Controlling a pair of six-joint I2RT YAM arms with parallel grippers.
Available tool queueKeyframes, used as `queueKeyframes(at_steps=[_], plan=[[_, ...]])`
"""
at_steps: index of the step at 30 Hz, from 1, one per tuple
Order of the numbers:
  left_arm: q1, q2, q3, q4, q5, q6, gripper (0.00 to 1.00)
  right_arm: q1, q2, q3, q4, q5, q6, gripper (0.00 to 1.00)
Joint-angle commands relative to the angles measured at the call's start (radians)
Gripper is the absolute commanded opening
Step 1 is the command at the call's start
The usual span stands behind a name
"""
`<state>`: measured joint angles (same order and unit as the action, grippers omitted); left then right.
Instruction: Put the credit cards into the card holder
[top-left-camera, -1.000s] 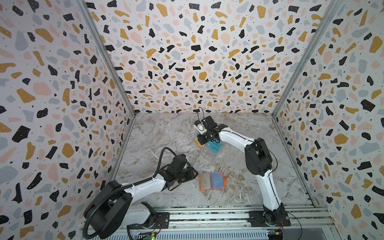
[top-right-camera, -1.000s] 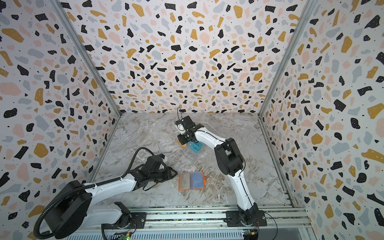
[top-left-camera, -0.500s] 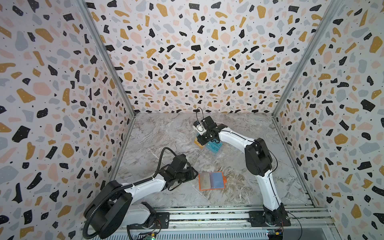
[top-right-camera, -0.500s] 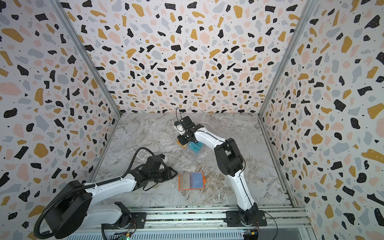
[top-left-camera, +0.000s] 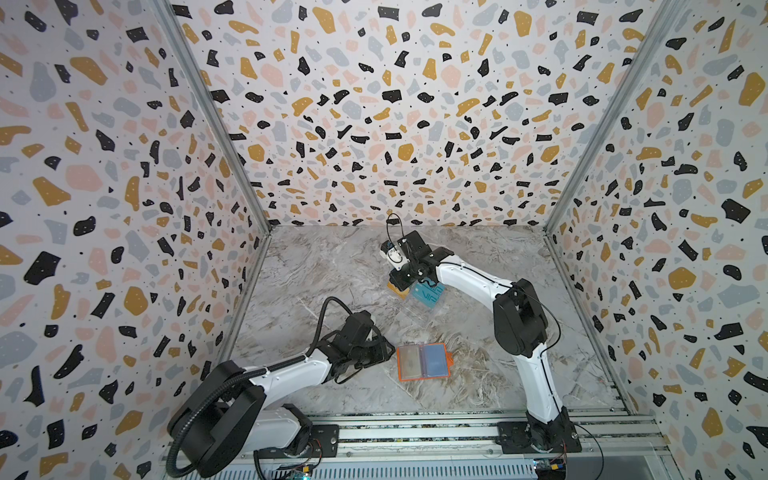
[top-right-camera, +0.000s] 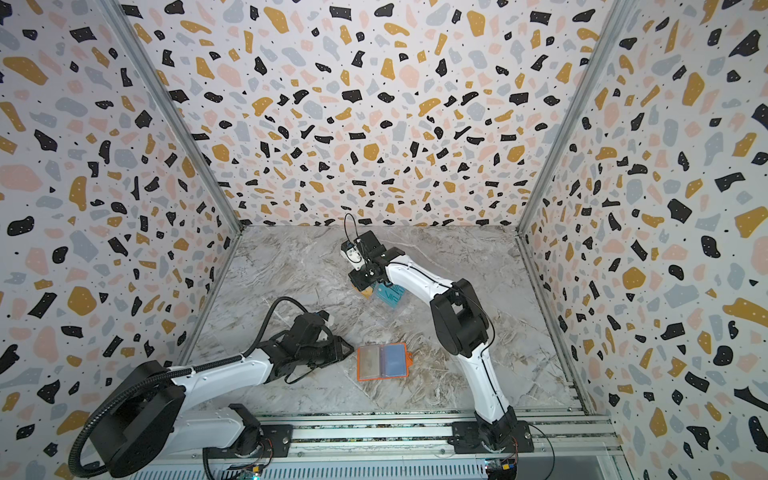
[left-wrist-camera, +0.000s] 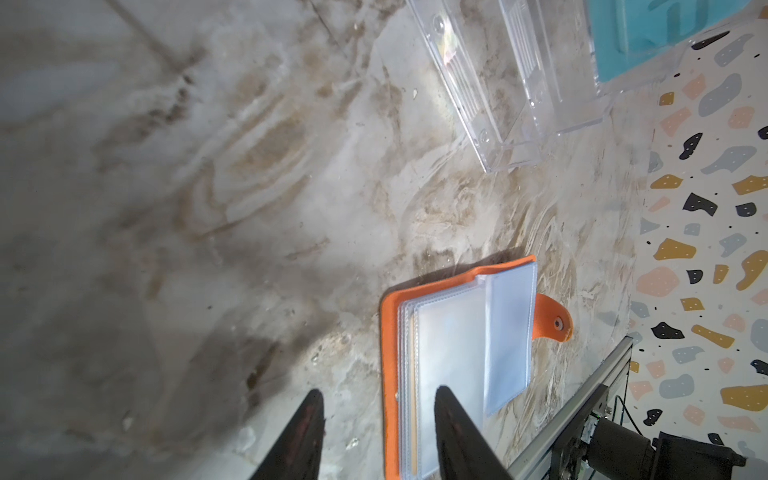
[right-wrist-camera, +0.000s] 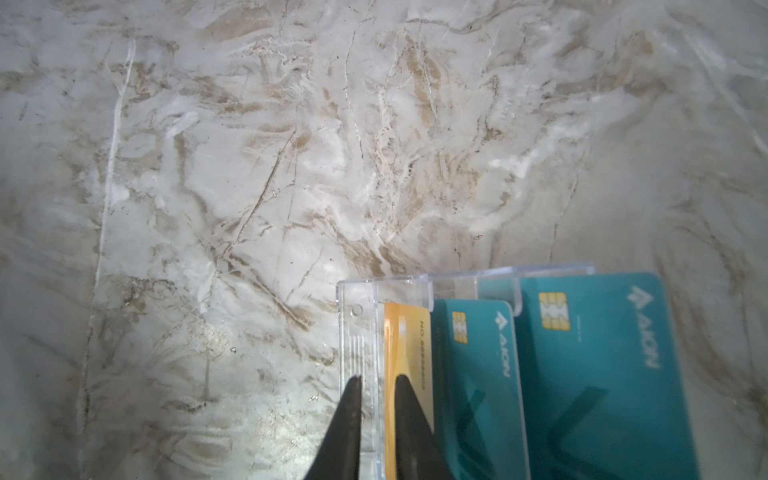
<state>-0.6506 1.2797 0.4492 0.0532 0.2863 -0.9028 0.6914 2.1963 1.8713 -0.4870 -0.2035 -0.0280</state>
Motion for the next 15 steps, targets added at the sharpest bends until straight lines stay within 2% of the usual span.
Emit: queueKeyframes(at_steps=[1, 4, 8, 12, 15], plan=[[0.005, -0.004, -0.009, 0.021, -0.003, 0.012, 0.46, 0.002, -0.044, 0.008, -0.029, 0.012, -0.011, 0.18], [0.006, -0.004, -0.009, 0.022, -0.001, 0.012, 0.46, 0.002, -0.035, 0.012, -0.039, 0.018, -0.012, 0.2], [0.005, -0.001, -0.009, 0.025, -0.001, 0.012, 0.46, 0.0, -0.057, 0.001, -0.026, 0.021, -0.015, 0.26], [0.005, 0.004, -0.009, 0.031, 0.003, 0.012, 0.46, -0.001, -0.072, -0.008, -0.015, 0.077, -0.021, 0.32], [0.005, 0.006, -0.012, 0.037, 0.005, 0.012, 0.46, -0.008, -0.062, -0.006, -0.025, 0.08, -0.023, 0.32]])
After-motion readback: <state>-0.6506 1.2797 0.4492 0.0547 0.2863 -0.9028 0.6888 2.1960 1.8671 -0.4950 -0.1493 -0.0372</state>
